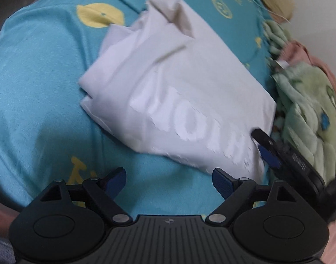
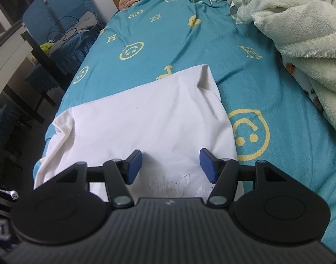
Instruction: Fold clothes
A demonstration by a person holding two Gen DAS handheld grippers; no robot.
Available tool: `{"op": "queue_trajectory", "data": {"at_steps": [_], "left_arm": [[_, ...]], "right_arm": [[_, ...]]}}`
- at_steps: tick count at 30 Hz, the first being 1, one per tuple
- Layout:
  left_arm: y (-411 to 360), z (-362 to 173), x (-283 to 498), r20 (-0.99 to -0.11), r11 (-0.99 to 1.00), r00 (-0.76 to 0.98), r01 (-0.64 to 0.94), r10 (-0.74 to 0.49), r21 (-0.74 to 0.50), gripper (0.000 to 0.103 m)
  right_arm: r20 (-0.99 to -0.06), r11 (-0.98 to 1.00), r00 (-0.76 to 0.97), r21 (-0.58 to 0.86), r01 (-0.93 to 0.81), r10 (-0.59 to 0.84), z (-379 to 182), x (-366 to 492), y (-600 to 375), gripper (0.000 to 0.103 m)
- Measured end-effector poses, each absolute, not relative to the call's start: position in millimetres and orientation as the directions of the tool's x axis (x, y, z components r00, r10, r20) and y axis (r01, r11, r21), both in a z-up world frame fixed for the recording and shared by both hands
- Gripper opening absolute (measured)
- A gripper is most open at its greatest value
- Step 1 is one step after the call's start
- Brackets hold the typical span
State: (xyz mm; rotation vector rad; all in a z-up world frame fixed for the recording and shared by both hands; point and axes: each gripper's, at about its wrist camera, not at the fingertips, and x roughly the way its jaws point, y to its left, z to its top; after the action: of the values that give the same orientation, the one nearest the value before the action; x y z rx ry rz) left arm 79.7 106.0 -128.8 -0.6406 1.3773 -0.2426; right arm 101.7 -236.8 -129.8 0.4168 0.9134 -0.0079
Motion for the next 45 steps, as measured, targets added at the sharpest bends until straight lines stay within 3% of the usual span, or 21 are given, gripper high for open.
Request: {"op": "queue_trajectory", "data": {"at_steps": [4, 9, 15, 17, 20, 23, 28, 31, 37, 45], "left_arm": [[113, -135, 80, -0.801, 0.747, 0.283, -0.293, -0.528, -0.597, 0.099], [124, -139, 79, -0.770, 0.675, 0.380, -0.375, -0.513, -0.635, 0.088], [134, -140, 80, -0.749, 0.619, 0.443, -0.427, -0.494, -0.660, 0.069], [133, -138, 82, -0.751, 0.630, 0.453, -0.417, -0.481, -0.655, 0.052], [132, -130, 82, -0.737, 0.647, 0.481, -0.377, -0.476, -0.663, 0.034], [131, -117, 86, -0.711, 0.657, 0.515, -0.326, -0.479, -0.679, 0.024], [125, -102, 86, -0.666, 0.660, 0.561, -0.259, -0.491, -0.705, 0.020], [123, -94, 84, -0.653, 0.663, 0.576, -0.237, -0.492, -0.710, 0.019], [128, -99, 83, -0.635, 0.624, 0.581, -0.259, -0.510, -0.738, 0.019], [136, -106, 83, -0.606, 0.584, 0.592, -0.262, -0.531, -0.768, 0.018]], "right_arm": [[-0.763, 0.905, 0.621, 0.378, 0.198, 0.182, -130, 101, -241, 0.060], [-0.756, 0.891, 0.625, 0.402, 0.209, 0.194, -130, 100, -245, 0.060], [-0.755, 0.887, 0.625, 0.410, 0.214, 0.198, -130, 100, -245, 0.060], [-0.752, 0.882, 0.628, 0.418, 0.216, 0.203, -130, 100, -246, 0.060], [-0.736, 0.866, 0.639, 0.452, 0.213, 0.226, -126, 97, -248, 0.063], [-0.684, 0.819, 0.664, 0.542, 0.188, 0.300, -117, 91, -250, 0.063], [-0.511, 0.556, 0.648, 0.816, 0.159, 0.564, -123, 77, -249, 0.063], [-0.421, 0.379, 0.602, 0.903, 0.205, 0.678, -141, 73, -241, 0.063], [-0.347, 0.151, 0.590, 0.922, 0.356, 0.729, -180, 72, -235, 0.063], [-0.338, 0.035, 0.597, 0.887, 0.460, 0.728, -198, 60, -238, 0.062]]}}
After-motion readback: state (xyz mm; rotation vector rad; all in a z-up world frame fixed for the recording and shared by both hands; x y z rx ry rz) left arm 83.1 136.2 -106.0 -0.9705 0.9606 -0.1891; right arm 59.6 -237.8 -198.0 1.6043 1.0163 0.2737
